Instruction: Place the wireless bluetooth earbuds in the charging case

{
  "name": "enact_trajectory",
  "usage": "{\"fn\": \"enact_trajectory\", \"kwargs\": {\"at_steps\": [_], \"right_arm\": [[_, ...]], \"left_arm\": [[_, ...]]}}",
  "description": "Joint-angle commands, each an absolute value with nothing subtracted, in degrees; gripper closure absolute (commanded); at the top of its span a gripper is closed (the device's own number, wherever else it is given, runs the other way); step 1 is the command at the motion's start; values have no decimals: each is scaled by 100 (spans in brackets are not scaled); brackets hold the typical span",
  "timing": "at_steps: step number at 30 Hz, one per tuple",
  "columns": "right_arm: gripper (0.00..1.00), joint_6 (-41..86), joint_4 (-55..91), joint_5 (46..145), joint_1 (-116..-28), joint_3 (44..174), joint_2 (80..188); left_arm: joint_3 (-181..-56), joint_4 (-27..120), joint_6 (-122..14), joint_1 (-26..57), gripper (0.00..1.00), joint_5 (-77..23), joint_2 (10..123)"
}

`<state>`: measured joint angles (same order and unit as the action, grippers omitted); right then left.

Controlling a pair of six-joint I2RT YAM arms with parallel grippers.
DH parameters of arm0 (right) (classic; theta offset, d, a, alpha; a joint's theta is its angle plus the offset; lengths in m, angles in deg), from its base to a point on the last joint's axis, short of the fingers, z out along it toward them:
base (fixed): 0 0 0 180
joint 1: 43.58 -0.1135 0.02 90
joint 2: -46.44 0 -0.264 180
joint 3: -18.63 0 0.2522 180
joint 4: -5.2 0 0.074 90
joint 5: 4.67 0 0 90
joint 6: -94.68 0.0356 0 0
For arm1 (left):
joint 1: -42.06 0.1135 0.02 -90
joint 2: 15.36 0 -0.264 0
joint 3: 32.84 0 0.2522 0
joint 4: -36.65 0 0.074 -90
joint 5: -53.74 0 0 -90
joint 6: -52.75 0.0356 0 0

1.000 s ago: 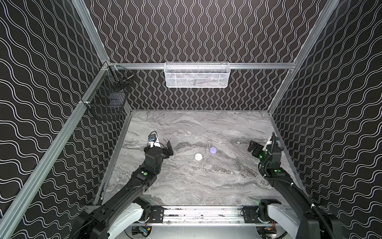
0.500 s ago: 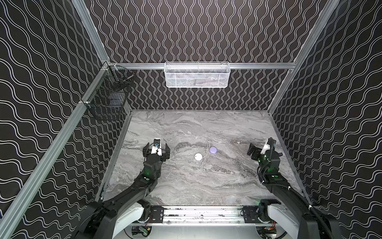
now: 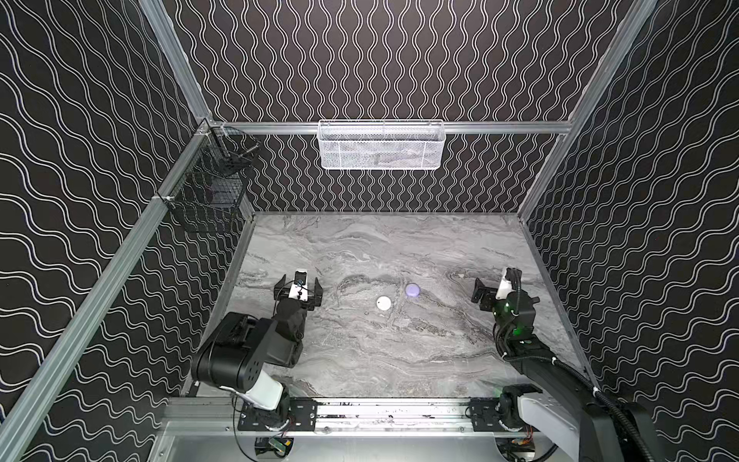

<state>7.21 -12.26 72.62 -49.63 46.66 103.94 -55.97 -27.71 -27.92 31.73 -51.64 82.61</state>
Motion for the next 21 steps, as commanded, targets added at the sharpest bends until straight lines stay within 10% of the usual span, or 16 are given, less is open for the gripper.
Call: {"fn": "enact_trajectory", "kwargs": {"at_steps": [1,21], "right_arm": [[0,479,-1634,7451,-4975,4703,10481],[0,31,-4153,8201,-4494,4604,12423]], "left_arm": [[-5886,-2714,-2911,3354,1,-4422,8105],[-6745,-930,-3294,4069,1,-3283,7982]]}}
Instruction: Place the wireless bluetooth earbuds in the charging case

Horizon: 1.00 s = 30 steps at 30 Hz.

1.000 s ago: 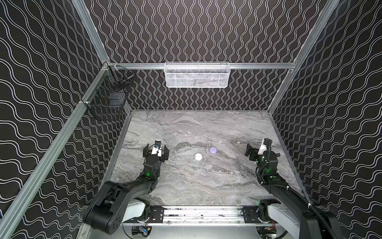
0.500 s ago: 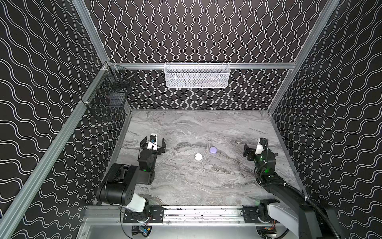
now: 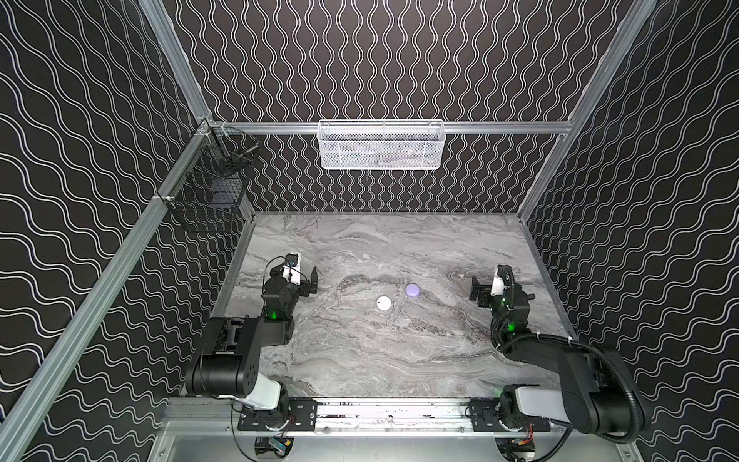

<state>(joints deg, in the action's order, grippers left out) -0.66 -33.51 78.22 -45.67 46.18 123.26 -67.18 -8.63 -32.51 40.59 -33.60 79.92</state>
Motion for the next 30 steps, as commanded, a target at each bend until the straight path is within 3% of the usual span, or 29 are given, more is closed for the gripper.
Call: {"fn": "enact_trajectory", "kwargs": {"at_steps": [1,8,10,12,16,30], "right_arm": [[0,98,-4098,8388,-4409,4646,12475],[0,174,-4566,8755,-4155,4746,13314],[0,284,-5284,8692,-4113,4606,13551],[0,354,-4420,8698,-4083,4837,13345],[0,320,-5082,8704,-4033,4672,13500],[0,429,-4792,8434,-4033,4775,13465]], "left_arm": [[-6745,-915,-3292,4074,1,-3277,7973],[-6755,-909,-3289,4074,1,-3285,7980],[-6757,-917,-3293,4074,1,-3287,7982],[-6754,-912,-3282,4072,1,-3292,7982],[-6758,-911,-3297,4070,1,-3278,7978],[-6754,-901,-3293,4074,1,-3277,7973]]}}
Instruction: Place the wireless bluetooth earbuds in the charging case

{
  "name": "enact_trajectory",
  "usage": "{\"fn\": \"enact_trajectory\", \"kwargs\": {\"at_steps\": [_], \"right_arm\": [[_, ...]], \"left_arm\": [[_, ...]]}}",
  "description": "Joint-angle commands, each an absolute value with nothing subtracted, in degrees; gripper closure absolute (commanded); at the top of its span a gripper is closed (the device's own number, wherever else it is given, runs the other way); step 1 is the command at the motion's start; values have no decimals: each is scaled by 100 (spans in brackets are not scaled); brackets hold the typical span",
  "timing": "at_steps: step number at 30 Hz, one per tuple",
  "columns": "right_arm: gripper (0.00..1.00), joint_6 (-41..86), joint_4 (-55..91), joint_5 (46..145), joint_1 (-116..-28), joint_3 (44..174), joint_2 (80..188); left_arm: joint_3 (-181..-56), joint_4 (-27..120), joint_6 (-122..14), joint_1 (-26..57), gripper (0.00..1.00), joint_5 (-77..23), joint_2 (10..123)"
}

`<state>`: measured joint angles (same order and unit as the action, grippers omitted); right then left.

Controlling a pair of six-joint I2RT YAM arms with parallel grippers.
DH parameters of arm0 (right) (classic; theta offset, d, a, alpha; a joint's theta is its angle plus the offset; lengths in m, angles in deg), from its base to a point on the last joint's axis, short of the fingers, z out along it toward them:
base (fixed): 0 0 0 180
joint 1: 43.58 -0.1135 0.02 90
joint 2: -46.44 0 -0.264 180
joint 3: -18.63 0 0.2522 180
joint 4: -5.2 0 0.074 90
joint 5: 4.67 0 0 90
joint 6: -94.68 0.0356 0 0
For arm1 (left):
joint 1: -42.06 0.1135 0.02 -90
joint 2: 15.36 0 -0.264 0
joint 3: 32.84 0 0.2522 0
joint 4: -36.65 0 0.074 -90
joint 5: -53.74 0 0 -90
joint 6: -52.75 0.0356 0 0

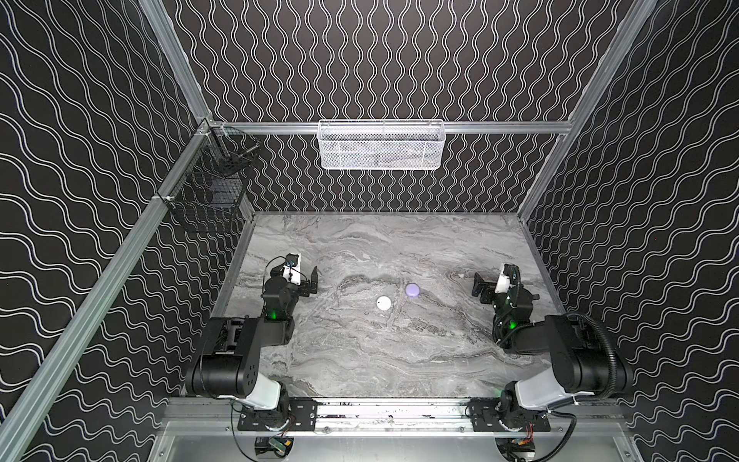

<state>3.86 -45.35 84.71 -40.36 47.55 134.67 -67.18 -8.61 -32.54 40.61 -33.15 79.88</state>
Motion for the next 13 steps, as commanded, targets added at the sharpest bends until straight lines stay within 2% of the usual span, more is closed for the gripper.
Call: {"fn": "enact_trajectory", "kwargs": {"at_steps": [1,13], "right_arm": [[0,433,-4758,8434,-4033,4778,13459],[0,424,-4823,8430,-4033,4773,13476]], "left_arm": [[-6754,-917,-3293,4074,1,-3279,7984],[-6740,-927,-3272,4072,1,-3208,7979]]}}
